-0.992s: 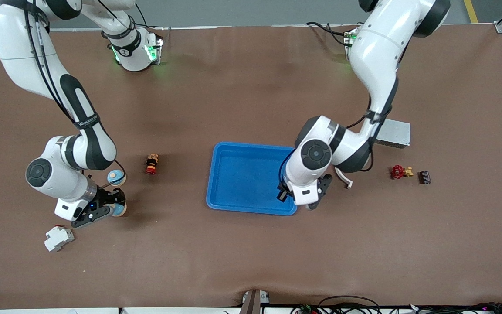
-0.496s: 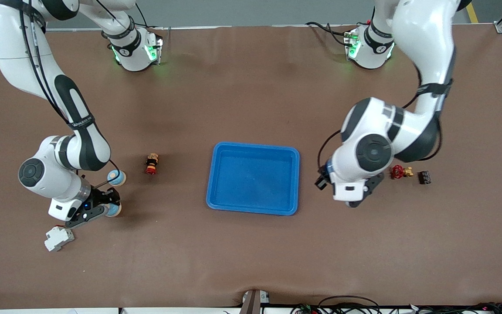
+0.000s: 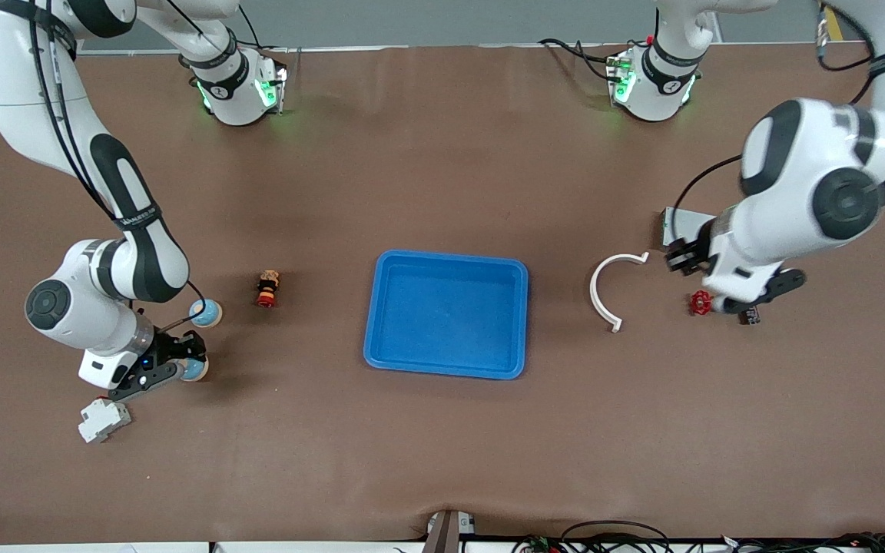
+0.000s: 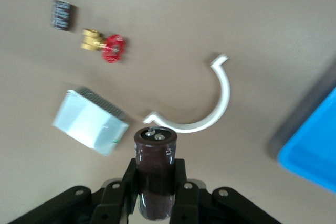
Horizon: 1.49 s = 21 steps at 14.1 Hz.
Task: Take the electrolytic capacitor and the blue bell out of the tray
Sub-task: 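Place the capacitor near the valve while the right gripper places the bell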
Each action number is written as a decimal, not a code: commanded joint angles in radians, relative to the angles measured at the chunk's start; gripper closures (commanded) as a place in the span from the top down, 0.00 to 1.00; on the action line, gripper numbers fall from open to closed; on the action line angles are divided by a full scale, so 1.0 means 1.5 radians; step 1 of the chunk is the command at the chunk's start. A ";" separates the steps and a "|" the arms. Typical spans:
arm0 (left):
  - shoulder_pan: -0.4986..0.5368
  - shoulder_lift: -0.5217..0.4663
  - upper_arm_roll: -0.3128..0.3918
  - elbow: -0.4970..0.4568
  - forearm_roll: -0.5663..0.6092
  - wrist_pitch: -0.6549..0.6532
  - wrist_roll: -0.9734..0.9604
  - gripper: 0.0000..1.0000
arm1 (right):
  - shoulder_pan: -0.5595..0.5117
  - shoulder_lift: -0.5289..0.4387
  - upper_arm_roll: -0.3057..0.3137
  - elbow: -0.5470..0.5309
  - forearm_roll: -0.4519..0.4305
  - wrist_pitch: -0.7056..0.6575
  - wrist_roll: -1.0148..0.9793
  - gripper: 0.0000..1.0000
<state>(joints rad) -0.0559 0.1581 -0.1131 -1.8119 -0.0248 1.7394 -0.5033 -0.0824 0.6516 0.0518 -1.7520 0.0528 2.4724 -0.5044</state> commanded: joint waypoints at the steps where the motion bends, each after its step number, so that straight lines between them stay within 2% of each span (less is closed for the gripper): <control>1: 0.084 -0.067 -0.006 -0.088 -0.009 0.016 0.135 0.00 | -0.021 0.011 0.014 0.010 0.005 0.005 -0.014 0.00; 4: 0.167 -0.057 -0.006 -0.098 -0.003 0.046 0.260 0.00 | -0.026 0.019 0.013 0.013 0.006 0.009 -0.014 0.00; 7: 0.211 -0.034 -0.005 -0.136 0.001 0.154 0.312 0.00 | -0.028 0.025 0.013 0.015 0.005 0.016 -0.014 0.00; 9: 0.202 0.013 -0.006 -0.138 0.019 0.217 0.300 0.00 | -0.028 0.026 0.013 0.017 0.006 0.016 -0.013 0.00; 11: 0.163 0.060 -0.005 -0.133 0.028 0.265 0.273 0.00 | -0.027 0.033 0.013 0.019 0.005 0.026 -0.012 0.00; 16: 0.094 0.162 -0.006 -0.071 0.051 0.300 0.139 0.00 | -0.025 0.037 0.013 0.021 0.005 0.033 -0.006 0.00; 17: 0.082 0.179 -0.005 -0.056 0.051 0.300 0.120 0.00 | -0.025 0.037 0.013 0.021 0.005 0.034 -0.007 0.15; 18: 0.075 0.201 -0.005 -0.039 0.051 0.300 0.110 0.00 | -0.026 0.037 0.013 0.021 0.006 0.035 -0.005 0.99; 21: 0.064 0.235 -0.004 -0.021 0.063 0.301 0.082 0.00 | -0.028 0.036 0.013 0.021 0.006 0.034 -0.005 1.00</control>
<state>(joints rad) 0.0472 0.4703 -0.1249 -1.8841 0.0330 2.2003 -0.3502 -0.1025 0.6948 0.0520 -1.7390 0.0545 2.5218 -0.5043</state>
